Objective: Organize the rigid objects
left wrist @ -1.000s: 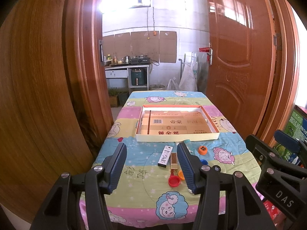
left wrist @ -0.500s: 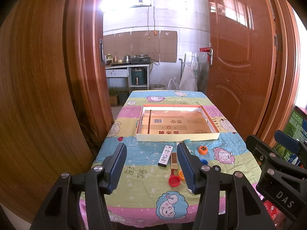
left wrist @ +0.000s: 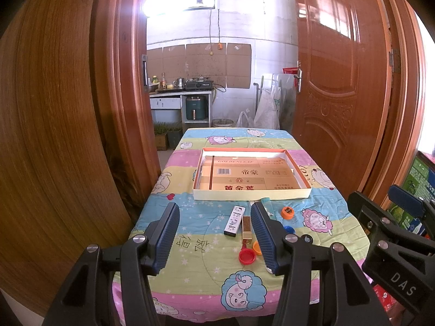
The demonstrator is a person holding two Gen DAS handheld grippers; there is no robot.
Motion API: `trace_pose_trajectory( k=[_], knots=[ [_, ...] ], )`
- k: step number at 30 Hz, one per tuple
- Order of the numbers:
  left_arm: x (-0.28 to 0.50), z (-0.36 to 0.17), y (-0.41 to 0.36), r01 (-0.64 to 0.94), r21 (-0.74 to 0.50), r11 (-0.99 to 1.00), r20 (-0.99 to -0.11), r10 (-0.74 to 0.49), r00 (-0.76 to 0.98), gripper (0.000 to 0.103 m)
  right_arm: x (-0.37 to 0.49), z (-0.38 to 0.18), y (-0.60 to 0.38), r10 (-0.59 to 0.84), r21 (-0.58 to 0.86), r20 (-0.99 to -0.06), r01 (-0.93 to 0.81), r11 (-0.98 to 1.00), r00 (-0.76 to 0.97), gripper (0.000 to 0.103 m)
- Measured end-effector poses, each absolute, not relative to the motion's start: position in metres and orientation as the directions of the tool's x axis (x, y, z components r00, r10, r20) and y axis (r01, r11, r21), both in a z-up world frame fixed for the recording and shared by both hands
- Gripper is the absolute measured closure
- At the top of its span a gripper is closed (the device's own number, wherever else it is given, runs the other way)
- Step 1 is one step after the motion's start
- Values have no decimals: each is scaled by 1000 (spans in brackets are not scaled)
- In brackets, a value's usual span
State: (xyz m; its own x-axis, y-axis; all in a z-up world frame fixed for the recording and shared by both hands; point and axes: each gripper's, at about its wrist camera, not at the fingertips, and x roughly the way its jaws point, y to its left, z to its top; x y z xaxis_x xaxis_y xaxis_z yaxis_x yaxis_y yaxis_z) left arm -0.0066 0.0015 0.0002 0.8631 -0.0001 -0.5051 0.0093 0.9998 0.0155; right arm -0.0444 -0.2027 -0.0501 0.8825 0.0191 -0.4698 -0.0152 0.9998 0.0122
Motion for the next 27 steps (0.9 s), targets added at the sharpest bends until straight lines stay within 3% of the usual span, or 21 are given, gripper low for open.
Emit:
trace_pose_trajectory(
  k=[27],
  knots=[
    [6, -21, 11, 6, -15, 1000, -565, -14, 825, 48, -37, -66, -222, -20, 11, -485, 29, 1000, 874, 24]
  ],
)
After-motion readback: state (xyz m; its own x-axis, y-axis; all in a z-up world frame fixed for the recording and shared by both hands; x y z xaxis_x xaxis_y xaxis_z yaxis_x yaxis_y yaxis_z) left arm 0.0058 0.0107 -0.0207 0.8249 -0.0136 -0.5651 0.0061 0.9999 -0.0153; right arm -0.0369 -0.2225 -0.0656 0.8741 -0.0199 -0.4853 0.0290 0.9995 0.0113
